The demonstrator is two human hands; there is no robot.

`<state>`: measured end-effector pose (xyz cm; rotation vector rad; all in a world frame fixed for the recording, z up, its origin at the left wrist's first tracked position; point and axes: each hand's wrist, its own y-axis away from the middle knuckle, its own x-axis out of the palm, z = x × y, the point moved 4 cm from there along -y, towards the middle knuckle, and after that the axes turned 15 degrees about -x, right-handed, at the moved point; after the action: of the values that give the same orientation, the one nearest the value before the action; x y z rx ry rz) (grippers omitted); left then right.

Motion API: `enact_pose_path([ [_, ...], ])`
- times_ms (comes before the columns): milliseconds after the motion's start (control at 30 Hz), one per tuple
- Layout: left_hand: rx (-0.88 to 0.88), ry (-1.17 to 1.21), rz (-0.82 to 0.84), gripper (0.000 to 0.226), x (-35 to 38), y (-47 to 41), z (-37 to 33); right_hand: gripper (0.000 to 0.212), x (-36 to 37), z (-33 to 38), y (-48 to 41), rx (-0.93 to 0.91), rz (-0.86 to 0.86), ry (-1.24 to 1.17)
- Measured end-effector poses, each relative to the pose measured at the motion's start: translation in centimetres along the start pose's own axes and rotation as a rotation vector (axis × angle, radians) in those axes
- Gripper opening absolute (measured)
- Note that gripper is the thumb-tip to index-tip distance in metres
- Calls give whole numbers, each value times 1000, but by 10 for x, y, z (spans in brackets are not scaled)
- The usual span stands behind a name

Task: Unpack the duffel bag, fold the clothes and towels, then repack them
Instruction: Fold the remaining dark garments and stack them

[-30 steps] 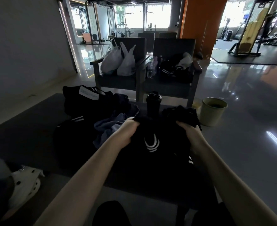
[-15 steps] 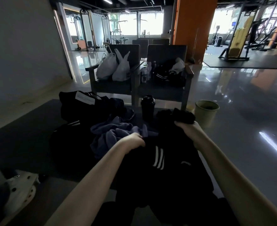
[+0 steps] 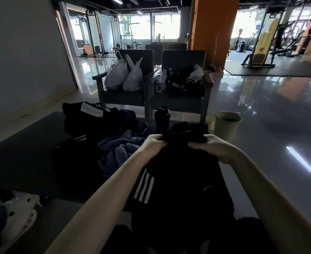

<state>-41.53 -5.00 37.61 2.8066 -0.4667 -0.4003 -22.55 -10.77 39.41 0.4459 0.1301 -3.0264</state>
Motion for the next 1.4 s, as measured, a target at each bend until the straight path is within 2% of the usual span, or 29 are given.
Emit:
enact_pose_path([
  [100, -9, -164, -125, 13, -22, -9, -5, 15, -18, -10, 0, 72, 101, 187],
  [167, -6, -314, -201, 19, -33, -12, -8, 18, -27, -14, -2, 79, 87, 382],
  [233, -3, -443, -301, 31, -45, -15, -12, 24, -39, -13, -4, 70, -14, 512],
  [367, 23, -588, -487, 23, -72, -17, -26, 33, -67, -7, -8, -22, -261, 651],
  [533, -1, -545, -562, 23, -102, -31, -37, 29, -80, -1, -27, -125, -471, 553],
  [700, -27, -575, -672, 22, -113, -49, -44, 26, -81, -7, -56, -157, -521, 496],
  [833, -51, -599, -737, 27, -122, -78, -46, 34, -81, -18, -85, -143, -567, 491],
  [933, -64, -647, -781, 25, -132, -110, -45, 30, -83, -31, -114, -170, -574, 481],
  [1100, -25, -765, -857, 23, -145, -170, -41, 36, -85, -58, -166, -171, -537, 476],
  [1400, -63, -1068, -830, 29, -146, -259, -5, 37, -81, -131, -237, -9, -531, 573],
])
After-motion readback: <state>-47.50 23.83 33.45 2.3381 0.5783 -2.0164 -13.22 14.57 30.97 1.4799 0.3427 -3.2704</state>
